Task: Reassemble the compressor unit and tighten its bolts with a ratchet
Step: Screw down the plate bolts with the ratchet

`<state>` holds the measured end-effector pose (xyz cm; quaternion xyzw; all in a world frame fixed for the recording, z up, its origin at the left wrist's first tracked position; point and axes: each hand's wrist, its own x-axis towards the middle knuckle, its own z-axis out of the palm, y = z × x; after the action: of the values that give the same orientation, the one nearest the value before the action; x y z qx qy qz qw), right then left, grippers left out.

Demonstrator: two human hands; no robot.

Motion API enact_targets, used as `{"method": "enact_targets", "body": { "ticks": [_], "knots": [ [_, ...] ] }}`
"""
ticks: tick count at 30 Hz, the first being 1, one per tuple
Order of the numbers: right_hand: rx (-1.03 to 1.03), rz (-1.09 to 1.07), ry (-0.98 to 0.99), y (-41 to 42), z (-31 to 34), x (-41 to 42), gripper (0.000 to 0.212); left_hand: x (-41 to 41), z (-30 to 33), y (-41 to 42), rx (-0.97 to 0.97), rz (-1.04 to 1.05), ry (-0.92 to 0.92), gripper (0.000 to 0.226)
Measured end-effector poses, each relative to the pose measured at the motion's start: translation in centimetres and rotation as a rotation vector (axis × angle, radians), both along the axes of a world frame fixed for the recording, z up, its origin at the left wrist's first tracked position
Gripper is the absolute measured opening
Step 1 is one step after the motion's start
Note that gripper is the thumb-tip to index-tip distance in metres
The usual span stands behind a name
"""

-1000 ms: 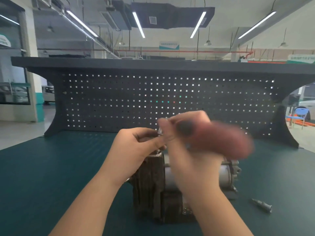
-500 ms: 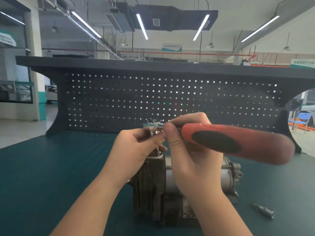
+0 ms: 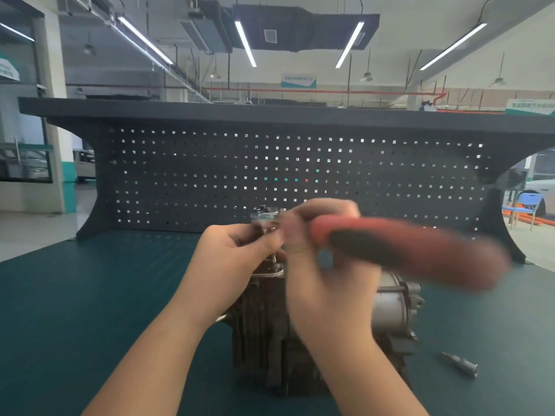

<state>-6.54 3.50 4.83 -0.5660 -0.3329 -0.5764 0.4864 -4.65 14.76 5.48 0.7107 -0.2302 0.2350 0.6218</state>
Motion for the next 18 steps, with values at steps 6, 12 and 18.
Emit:
{"method": "enact_targets", "body": {
  "ticks": [6,12,18],
  "knots": [
    [0.597,0.646,0.501,-2.4,1.1,1.1,0.019,-0.1,-0.2,-0.4,0.024,0.032,0.012,0.014],
    [-0.225,-0.091,-0.084,0.4,-0.1,-0.8,0.010,0.5,-0.3,0.1,-0.012,0.051,0.066,0.011],
    [0.259,0.257,0.192,-0.8,0.7,0.0,0.011,-0.2,0.1,0.0,-0.009,-0.053,0.075,0.014]
  ]
}}
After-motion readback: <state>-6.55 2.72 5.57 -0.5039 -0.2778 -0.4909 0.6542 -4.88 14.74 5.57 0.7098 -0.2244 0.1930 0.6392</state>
